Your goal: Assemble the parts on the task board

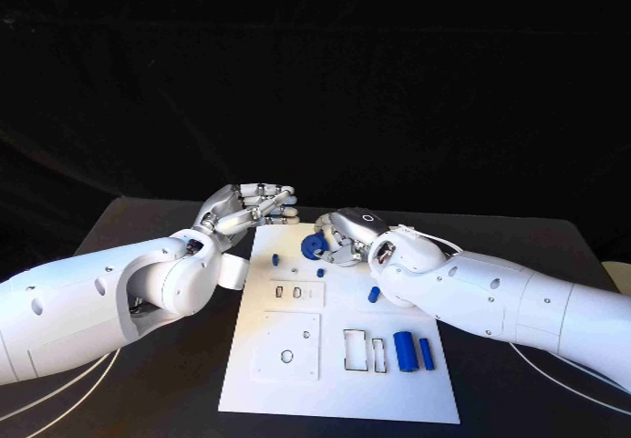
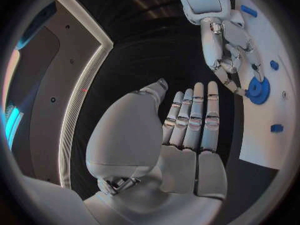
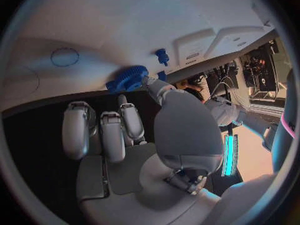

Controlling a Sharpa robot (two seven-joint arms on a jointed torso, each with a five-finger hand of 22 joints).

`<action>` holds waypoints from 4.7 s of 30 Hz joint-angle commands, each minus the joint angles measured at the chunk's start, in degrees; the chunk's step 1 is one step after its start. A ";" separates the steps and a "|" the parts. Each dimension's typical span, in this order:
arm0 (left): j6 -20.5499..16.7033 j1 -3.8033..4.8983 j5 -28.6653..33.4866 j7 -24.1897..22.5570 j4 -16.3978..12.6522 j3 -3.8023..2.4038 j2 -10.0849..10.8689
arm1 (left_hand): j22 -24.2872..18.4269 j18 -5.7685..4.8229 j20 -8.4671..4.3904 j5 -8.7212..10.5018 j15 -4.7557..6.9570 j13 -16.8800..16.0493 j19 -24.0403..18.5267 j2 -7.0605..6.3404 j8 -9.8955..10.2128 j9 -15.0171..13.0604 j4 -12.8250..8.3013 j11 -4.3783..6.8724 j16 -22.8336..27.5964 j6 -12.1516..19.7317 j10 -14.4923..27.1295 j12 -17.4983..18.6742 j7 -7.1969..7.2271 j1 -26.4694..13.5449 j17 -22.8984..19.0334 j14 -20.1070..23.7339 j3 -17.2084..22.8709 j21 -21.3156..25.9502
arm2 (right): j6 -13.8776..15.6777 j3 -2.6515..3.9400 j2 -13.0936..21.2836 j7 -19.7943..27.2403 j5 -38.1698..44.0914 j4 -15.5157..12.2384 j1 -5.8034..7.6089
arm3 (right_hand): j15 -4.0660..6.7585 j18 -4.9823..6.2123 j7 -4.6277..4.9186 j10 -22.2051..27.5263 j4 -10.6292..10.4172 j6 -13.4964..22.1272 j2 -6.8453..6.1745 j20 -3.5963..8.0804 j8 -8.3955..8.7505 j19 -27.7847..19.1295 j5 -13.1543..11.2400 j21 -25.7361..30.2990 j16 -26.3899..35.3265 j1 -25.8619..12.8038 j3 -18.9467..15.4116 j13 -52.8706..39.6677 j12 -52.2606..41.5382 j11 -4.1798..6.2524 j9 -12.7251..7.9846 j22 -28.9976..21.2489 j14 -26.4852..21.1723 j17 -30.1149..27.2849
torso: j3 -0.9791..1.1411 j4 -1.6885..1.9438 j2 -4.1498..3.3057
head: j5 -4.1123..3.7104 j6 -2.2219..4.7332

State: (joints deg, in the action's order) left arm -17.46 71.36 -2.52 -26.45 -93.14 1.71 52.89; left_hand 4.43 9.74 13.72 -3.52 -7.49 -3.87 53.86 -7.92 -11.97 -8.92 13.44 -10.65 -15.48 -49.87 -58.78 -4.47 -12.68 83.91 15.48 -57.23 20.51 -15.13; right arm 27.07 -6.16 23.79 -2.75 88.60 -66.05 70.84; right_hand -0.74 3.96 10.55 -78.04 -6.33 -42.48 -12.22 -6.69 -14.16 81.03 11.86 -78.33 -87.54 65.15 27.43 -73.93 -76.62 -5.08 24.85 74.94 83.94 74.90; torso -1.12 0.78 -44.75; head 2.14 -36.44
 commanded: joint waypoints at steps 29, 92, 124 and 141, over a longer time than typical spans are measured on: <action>0.30 0.04 -0.01 -0.03 0.24 -0.04 -0.02 | -0.08 0.78 0.11 0.29 -0.38 -0.05 0.26 0.64 0.26 -0.04 0.17 -0.15 0.37 0.42 0.09 0.37 -1.59 -0.07 0.20 0.03 0.52 0.30 | -6.30 -0.03 2.10 1.53 -4.52 -1.03 -0.26 | 0.03 -0.63 -0.70 -1.71 -3.93 -3.43 2.83 -0.04 1.10 0.58 1.49 -0.32 -0.43 -3.31 -2.26 -2.32 -1.75 0.12 0.62 3.07 4.66 8.73 | 0.02 0.01 0.02 | -0.02 -0.22; 2.31 -0.33 0.11 0.03 0.46 -0.01 0.75 | -0.16 0.76 0.14 0.32 -0.42 -0.04 0.22 0.47 0.36 -0.04 0.10 -0.16 0.56 0.57 0.14 0.50 -1.55 -0.33 0.44 0.14 0.84 0.38 | -9.44 0.21 27.52 13.26 -20.00 -10.70 1.67 | 0.14 -0.18 -0.66 -0.24 5.50 -5.11 0.39 0.15 4.38 -0.74 -0.05 1.94 0.09 7.82 -0.39 -1.49 -0.38 0.20 0.41 1.76 4.29 7.47 | 0.75 -1.67 0.75 | -0.93 0.32; 2.47 -0.44 0.11 0.34 1.13 0.00 0.33 | -0.20 0.76 0.16 0.31 -0.43 -0.04 0.15 0.41 0.38 -0.05 -0.01 -0.16 0.66 0.61 0.18 0.55 -1.53 -0.32 0.51 0.24 0.98 0.44 | -8.91 0.19 22.69 9.83 -18.82 -6.20 0.39 | -0.07 -0.44 -0.41 -1.20 5.60 -6.48 1.92 -0.10 4.44 0.12 -0.10 0.98 -0.23 7.81 0.89 -2.51 -1.35 0.00 0.57 2.86 4.52 8.38 | 0.66 -1.62 0.79 | -0.47 -0.28; 2.55 -0.49 0.11 0.37 1.31 0.00 0.10 | -0.22 0.77 0.16 0.31 -0.41 -0.04 0.14 0.37 0.39 -0.07 -0.26 -0.13 0.73 0.62 0.17 0.56 -1.50 -0.15 0.63 0.27 1.25 0.46 | -9.79 0.20 21.24 9.12 -18.52 -4.85 0.04 | 0.42 -0.53 -1.17 -1.79 6.03 -9.59 2.82 0.24 3.29 0.49 -1.21 0.61 -0.33 7.78 2.39 -3.09 -1.90 0.64 1.06 3.37 4.60 8.66 | 0.68 -1.63 0.75 | -0.21 -0.57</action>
State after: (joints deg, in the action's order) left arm -15.97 70.87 -2.50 -25.78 -91.78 1.74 53.12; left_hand 4.31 9.74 13.72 -3.52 -7.71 -3.87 53.86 -7.61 -11.97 -8.92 13.27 -10.65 -14.96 -49.47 -58.78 -4.16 -12.69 83.60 16.04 -57.02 21.44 -14.92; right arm 18.48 -5.96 45.14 6.79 69.25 -70.99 70.95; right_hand -0.50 3.97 9.49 -79.54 -0.39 -51.73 -10.03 -6.45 -10.63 81.06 10.85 -77.53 -87.75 72.91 29.44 -74.91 -78.13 -4.50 25.86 74.90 84.14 74.90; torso -0.46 -0.77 -43.97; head 1.87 -36.99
